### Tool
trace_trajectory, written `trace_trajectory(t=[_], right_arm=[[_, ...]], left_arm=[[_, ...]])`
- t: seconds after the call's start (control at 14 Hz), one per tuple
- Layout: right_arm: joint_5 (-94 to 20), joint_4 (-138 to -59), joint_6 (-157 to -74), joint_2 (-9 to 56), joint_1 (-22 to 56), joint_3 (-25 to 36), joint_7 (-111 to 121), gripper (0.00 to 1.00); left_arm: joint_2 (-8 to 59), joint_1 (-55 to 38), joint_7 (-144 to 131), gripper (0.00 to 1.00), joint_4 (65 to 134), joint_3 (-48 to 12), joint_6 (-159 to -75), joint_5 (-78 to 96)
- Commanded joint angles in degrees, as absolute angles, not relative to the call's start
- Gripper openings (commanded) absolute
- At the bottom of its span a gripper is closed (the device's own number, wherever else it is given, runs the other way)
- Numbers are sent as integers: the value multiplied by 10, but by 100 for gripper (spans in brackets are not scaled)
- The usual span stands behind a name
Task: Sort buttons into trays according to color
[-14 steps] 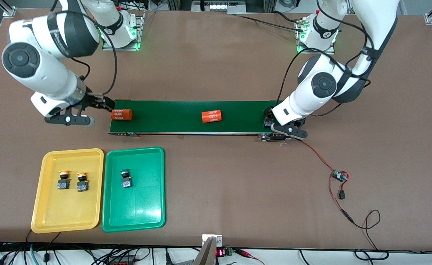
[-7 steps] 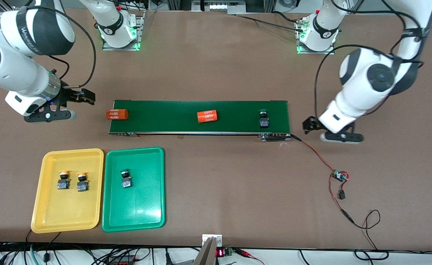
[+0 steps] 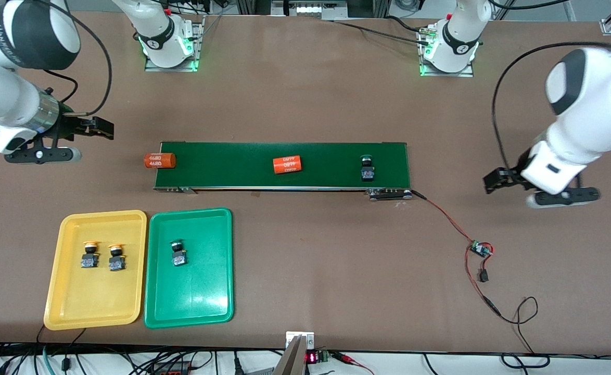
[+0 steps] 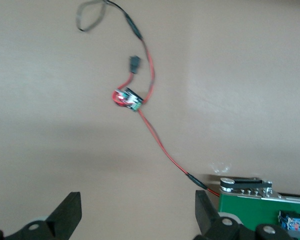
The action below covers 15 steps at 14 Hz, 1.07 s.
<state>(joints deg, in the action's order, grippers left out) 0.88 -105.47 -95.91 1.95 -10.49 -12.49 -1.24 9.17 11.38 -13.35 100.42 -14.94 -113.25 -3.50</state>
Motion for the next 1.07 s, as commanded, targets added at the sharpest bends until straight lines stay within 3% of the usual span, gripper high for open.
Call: trace_trajectory(t=[0.0,0.21,0.36,1.0], right_arm=[[-36,-1059,-953,7,-110,-91,4,100],[-33,-1057,-952,7,-110,-91,4,100],[-34,-1056,-952,7,-110,-90,4,100],[-35,-1056,-958,11,-105,-95,-4,100]], left_arm=[[91,96,-133,100,962,-112,-1100,-25],[81,103,-130,100,904,-109,-1018,-18],[83,93,-110,100,879,-71,-992,-17],[84,91,-41,100,888,-72,-985,0]])
